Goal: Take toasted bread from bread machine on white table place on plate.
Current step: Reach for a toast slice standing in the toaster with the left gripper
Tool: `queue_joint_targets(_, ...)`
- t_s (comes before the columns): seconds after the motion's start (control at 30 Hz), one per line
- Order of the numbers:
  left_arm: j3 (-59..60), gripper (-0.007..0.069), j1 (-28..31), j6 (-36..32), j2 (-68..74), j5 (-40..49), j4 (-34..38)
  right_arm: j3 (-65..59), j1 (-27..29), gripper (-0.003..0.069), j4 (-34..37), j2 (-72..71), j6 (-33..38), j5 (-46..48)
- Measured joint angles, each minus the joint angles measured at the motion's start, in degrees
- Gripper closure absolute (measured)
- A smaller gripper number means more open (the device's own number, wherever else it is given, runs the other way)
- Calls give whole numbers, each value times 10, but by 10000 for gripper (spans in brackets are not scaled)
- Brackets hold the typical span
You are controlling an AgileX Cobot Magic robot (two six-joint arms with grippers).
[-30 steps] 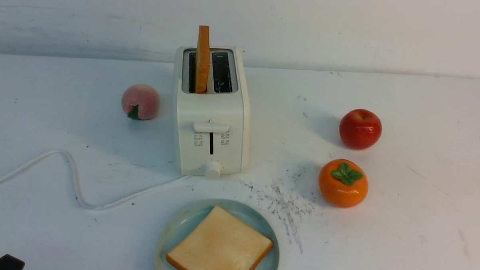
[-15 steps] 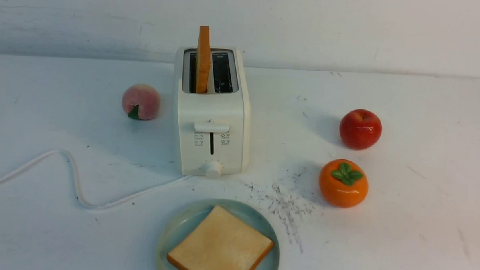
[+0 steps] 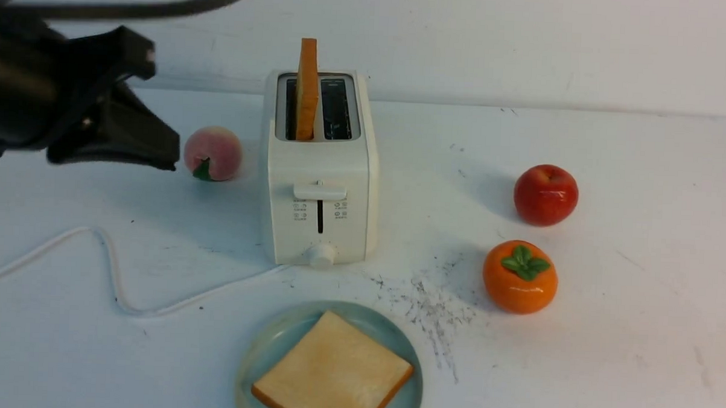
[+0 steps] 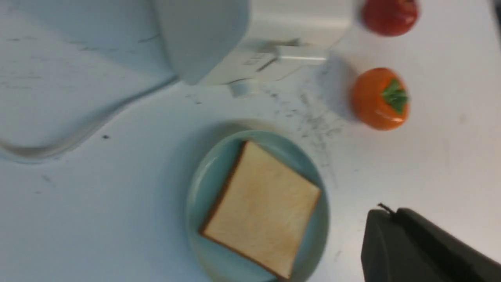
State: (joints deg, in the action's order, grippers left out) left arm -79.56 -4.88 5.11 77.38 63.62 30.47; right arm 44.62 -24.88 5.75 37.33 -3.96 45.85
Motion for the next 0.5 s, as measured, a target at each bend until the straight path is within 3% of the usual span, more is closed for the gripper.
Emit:
queue_joint_targets(0.13,-137,638,-56,76,120,54,-111,-1,0,657,-4,0,0,2)
queue_joint_targets(0.3,-355,638,-174,177,251,76,-282,-1,0,649,-8,0,0,-10)
queue_joint_targets(0.5,-478,638,-239,197,367,80,-357,-1,0,642,-15,0,0,-27)
